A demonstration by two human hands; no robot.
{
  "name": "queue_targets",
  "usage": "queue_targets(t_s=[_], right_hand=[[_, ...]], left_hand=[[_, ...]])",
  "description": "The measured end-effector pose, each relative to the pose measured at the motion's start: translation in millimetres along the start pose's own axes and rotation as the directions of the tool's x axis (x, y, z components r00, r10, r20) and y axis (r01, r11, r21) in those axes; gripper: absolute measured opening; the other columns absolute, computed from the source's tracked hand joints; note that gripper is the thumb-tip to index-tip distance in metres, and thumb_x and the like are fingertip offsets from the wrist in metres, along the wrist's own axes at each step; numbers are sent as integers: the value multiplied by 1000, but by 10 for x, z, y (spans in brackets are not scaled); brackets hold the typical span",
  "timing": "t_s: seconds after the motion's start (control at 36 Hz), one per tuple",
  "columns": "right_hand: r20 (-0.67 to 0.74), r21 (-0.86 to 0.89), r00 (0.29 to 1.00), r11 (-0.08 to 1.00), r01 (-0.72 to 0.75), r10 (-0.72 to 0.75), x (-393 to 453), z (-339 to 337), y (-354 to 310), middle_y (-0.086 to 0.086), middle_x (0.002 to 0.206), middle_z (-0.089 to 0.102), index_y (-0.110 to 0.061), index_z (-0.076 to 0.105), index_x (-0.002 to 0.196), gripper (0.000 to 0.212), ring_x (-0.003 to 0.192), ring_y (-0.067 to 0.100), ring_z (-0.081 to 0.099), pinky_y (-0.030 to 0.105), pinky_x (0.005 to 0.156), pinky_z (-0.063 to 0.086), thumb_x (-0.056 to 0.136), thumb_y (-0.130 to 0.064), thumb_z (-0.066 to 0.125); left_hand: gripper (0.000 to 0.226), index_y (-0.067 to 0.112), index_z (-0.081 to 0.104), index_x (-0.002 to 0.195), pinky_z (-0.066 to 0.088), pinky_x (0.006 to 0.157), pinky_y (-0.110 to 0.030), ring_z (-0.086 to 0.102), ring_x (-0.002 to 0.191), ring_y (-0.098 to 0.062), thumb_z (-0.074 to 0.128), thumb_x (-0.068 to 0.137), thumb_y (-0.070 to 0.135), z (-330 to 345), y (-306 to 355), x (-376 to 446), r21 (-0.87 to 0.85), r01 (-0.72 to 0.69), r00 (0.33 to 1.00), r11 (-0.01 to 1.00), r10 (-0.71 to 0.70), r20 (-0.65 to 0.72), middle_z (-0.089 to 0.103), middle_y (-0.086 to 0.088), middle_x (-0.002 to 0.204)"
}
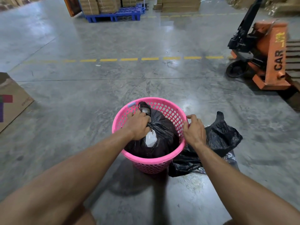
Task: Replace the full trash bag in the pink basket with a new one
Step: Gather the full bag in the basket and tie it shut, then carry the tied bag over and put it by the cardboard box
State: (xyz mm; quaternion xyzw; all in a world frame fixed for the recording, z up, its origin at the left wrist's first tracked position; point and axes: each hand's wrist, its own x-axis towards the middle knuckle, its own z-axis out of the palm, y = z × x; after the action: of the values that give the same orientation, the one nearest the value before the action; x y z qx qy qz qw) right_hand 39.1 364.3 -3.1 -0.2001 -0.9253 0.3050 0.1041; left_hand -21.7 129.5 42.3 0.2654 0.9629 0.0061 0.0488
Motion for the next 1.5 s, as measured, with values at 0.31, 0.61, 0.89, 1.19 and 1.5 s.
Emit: queue_targets(t_s=[0.31,0.61,0.89,1.19,1.5], right_hand=[[-41,59,999,998,24,-22,26,-72,-1,12,112,56,-15,63,121,39,98,34,62,41,83,50,101,-42,42],[44,521,815,709,475,-578,165,-943,-1121,-5,157,42,-36,24,159,100,142,20,45,51,116,40,77,-86,52],[96,481,477,460,746,-874,-256,-713,-2270,-8,170,8,-25,-10,163,159,158,18,17,46,126,24,45,-91,74],[260,513,414,488,706,-872,-1626,695,-3234,10,156,35,-37,-11,162,154,139,34,41,49,108,43,44,-80,78],[380,576,194,396,715,-904,-2443,1603,-4737,-3,167,30,-28,17,162,132,150,20,36,46,121,35,54,-63,85]], left_hand=[[18,32,45,67,44,84,-39,50,94,-23,51,70,49,-867,-59,208,-636,50,892,770,-321,-318,55,-9,87],[16,6,54,80,34,62,-31,43,65,-11,67,84,15,-2244,-323,-291,-707,-79,759,703,-418,-500,47,5,67],[16,25,52,79,41,72,-37,55,79,-22,63,79,35,-2630,-810,-1422,-672,102,538,733,-609,-583,57,0,84],[23,8,54,74,36,66,-35,54,74,-20,59,88,26,-1773,-1844,-2890,-868,118,234,483,-863,-448,61,-8,75],[28,15,60,100,44,87,-32,63,104,-22,60,90,41,-1285,-3351,-4578,-953,8,397,304,-875,-276,68,-2,101]])
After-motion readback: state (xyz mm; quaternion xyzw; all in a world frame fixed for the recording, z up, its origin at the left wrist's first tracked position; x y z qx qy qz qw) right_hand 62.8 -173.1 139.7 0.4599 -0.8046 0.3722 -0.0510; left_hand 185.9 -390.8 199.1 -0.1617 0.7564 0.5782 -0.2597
